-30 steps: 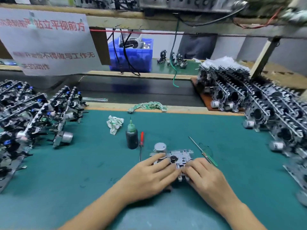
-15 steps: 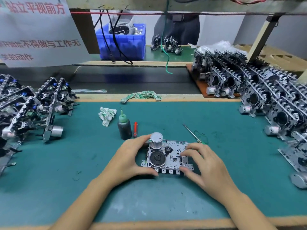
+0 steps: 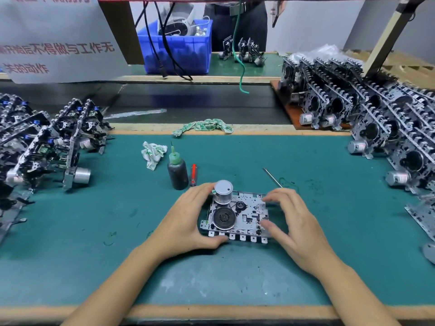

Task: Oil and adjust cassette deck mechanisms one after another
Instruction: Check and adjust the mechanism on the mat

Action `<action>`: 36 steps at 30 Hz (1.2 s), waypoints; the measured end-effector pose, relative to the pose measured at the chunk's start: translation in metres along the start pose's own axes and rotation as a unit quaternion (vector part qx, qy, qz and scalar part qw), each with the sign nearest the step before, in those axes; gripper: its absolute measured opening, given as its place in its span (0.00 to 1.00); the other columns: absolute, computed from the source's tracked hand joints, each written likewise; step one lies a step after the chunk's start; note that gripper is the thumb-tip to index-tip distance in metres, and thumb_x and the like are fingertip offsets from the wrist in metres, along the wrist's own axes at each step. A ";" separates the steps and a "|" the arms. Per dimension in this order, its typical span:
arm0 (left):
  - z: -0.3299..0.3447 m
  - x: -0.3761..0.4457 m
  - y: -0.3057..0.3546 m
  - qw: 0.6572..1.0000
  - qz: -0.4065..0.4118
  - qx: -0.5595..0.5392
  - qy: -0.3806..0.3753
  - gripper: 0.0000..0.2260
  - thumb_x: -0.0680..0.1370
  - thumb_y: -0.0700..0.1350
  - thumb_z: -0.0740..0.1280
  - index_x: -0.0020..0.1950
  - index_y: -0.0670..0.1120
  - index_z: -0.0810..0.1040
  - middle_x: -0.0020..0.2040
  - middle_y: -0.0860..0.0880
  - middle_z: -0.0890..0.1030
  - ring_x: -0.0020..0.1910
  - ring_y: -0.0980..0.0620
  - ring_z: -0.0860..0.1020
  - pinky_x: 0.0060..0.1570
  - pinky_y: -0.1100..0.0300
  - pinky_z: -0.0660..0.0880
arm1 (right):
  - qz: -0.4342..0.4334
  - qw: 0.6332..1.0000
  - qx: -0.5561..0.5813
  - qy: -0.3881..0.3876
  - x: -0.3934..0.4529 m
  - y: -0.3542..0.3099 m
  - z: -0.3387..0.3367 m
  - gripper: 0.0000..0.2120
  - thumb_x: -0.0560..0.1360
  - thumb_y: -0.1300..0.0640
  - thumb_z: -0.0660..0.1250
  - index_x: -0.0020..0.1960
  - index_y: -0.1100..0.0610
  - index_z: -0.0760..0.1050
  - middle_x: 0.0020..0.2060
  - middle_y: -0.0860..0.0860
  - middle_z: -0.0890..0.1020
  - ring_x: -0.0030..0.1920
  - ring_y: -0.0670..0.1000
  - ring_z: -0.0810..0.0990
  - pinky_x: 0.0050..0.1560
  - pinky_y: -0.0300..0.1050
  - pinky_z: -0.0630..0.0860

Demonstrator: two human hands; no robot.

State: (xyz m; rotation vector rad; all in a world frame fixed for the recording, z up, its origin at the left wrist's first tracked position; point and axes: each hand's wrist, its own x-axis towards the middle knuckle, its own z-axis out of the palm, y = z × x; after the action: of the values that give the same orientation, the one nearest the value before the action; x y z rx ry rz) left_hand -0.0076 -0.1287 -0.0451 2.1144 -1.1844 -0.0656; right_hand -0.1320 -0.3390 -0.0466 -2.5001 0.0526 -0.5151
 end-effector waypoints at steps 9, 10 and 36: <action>-0.003 -0.001 -0.001 1.000 -0.003 -0.014 -0.020 0.46 0.57 0.63 0.78 0.68 0.57 0.60 0.65 0.66 0.64 0.64 0.66 0.64 0.66 0.70 0.58 | 0.036 0.997 0.062 -0.011 0.001 0.000 -0.001 0.15 0.74 0.38 0.55 0.58 0.41 0.65 0.57 0.41 0.69 0.60 0.39 0.67 0.59 0.32 0.64; -0.003 -0.001 -0.001 1.000 0.000 -0.011 -0.022 0.46 0.57 0.63 0.78 0.69 0.57 0.60 0.65 0.66 0.64 0.65 0.65 0.65 0.66 0.69 0.58 | 0.039 0.997 0.066 -0.017 0.000 -0.001 -0.002 0.16 0.73 0.38 0.55 0.58 0.41 0.64 0.58 0.40 0.69 0.61 0.39 0.67 0.60 0.31 0.63; 0.001 -0.003 -0.002 1.000 0.014 -0.002 -0.026 0.44 0.62 0.66 0.73 0.72 0.49 0.63 0.64 0.58 0.68 0.65 0.59 0.67 0.65 0.63 0.63 | -0.052 0.903 -0.313 -0.289 0.057 -0.041 -0.014 0.44 0.56 0.31 0.72 0.64 0.54 0.67 0.54 0.49 0.75 0.52 0.54 0.77 0.48 0.47 0.73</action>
State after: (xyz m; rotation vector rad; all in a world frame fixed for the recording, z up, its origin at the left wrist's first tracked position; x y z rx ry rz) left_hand -0.0084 -0.1261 -0.0479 2.1038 -1.2437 -0.1099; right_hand -0.0878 -0.3211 0.0064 -3.1960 -0.1739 0.2820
